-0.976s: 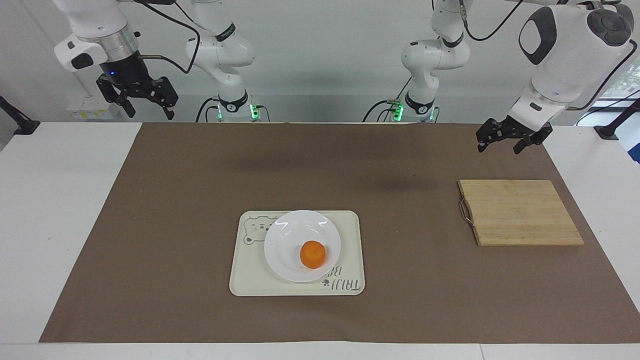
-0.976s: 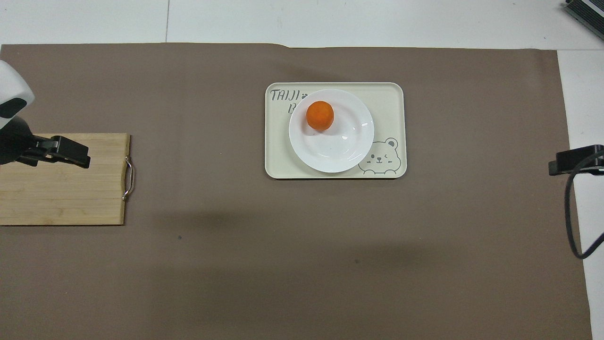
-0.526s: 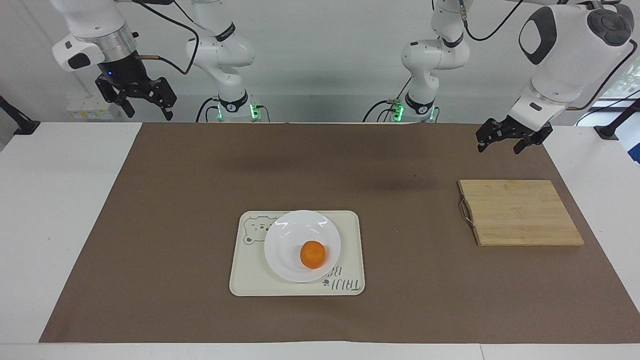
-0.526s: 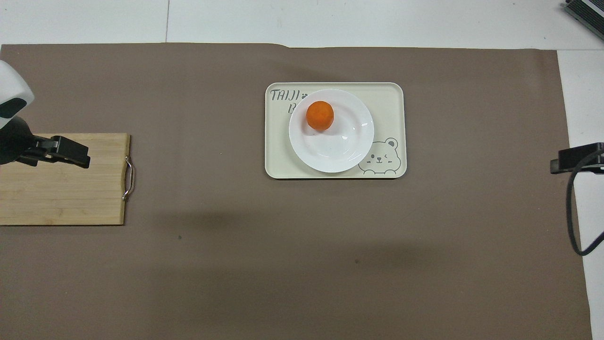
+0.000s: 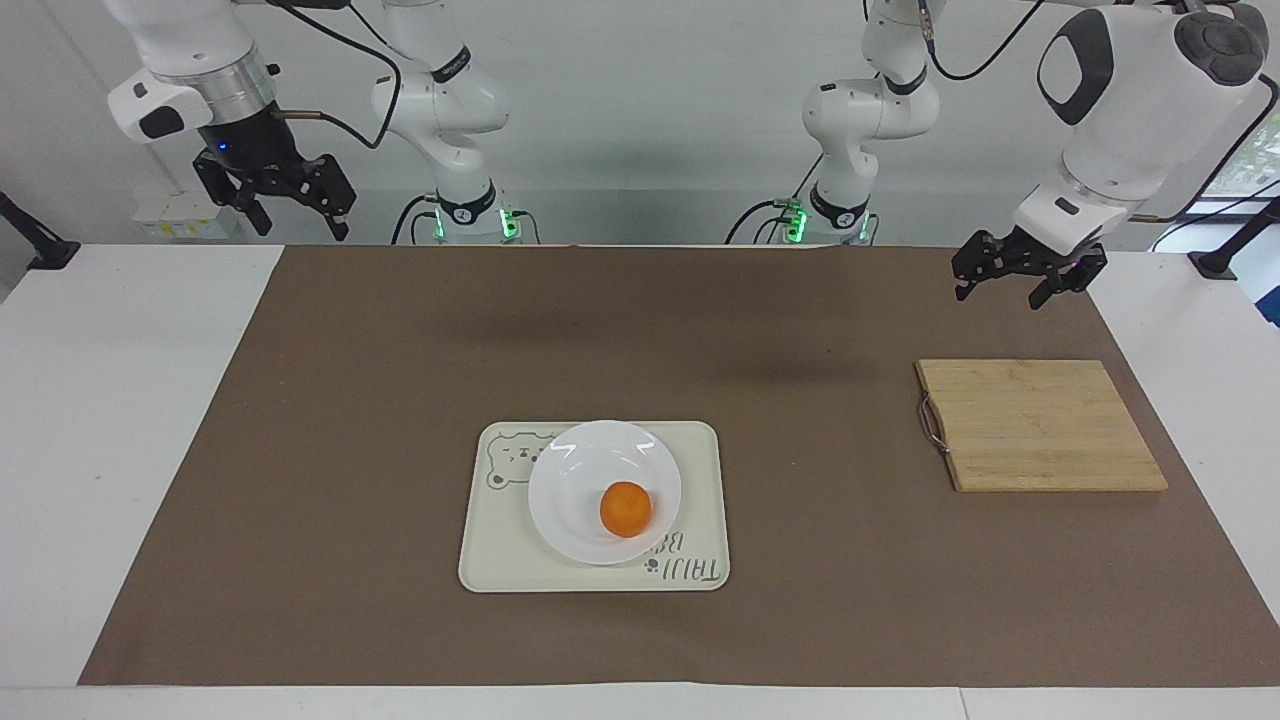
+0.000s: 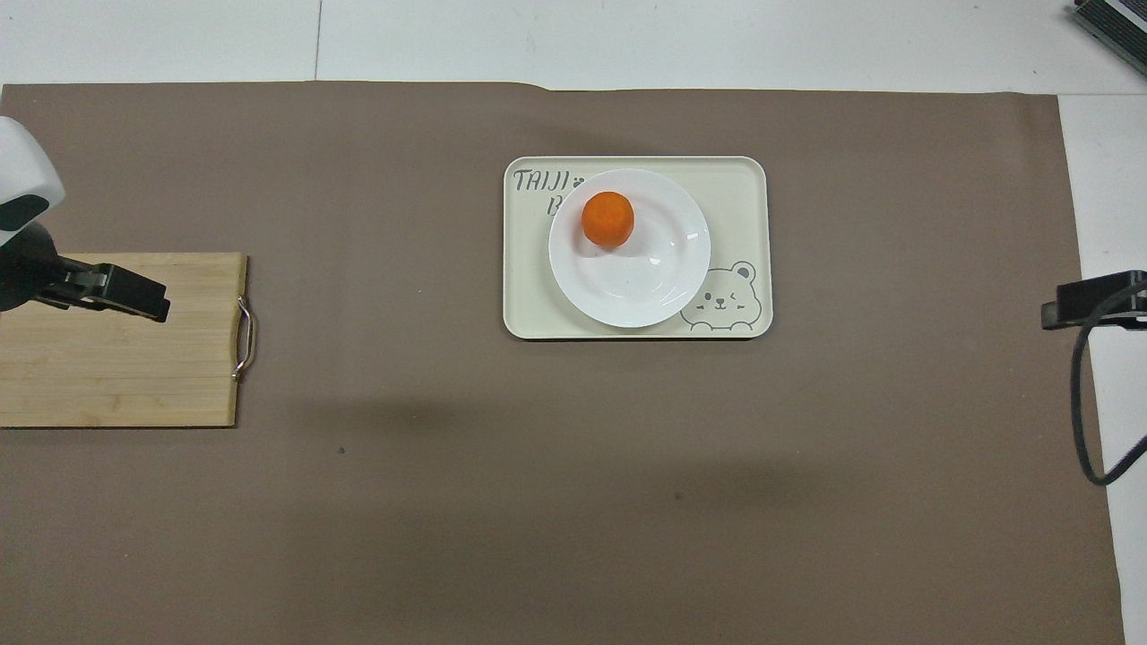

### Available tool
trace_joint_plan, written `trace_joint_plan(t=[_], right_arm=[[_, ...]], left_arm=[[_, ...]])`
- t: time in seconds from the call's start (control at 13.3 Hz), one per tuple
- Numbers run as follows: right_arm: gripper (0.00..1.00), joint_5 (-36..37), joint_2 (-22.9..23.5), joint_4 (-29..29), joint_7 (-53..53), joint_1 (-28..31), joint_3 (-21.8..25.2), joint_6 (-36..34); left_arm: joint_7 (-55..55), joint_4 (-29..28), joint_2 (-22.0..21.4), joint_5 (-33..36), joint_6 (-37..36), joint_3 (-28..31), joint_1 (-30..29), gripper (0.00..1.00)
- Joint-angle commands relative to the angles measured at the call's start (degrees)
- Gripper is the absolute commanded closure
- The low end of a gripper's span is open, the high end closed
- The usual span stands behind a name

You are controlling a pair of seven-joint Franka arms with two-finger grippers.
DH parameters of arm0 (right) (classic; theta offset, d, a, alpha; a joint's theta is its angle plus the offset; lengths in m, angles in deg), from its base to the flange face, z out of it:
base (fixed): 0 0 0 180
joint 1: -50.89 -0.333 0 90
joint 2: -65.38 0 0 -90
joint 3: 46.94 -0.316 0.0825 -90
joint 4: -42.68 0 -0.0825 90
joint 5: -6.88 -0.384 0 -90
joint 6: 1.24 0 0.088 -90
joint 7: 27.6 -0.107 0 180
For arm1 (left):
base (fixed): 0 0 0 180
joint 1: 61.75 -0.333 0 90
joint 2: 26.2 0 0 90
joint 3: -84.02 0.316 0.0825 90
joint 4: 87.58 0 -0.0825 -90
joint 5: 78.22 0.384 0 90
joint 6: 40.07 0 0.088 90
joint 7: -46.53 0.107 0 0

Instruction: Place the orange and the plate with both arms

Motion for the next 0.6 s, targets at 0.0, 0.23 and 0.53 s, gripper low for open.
trace_joint_plan(t=[0.0, 0.23, 0.53], right_arm=[[0.0, -0.63, -0.27, -0.48, -0.93, -0.66, 1.48, 1.13], [0.0, -0.63, -0.36, -0.57, -0.84, 0.48, 0.35, 0.95], [0.0, -0.54, -0.45, -0.65, -0.67, 1.8, -0.71, 0.95]], left_arm=[[0.81, 0.6, -1.57, 0.83, -1.15, -0.07, -0.41, 0.0], [0.28, 0.34, -2.62, 1.0, -0.19, -0.07, -0.32, 0.0], [0.64, 0.07, -2.98, 1.0, -0.18, -0.16, -0.32, 0.0]])
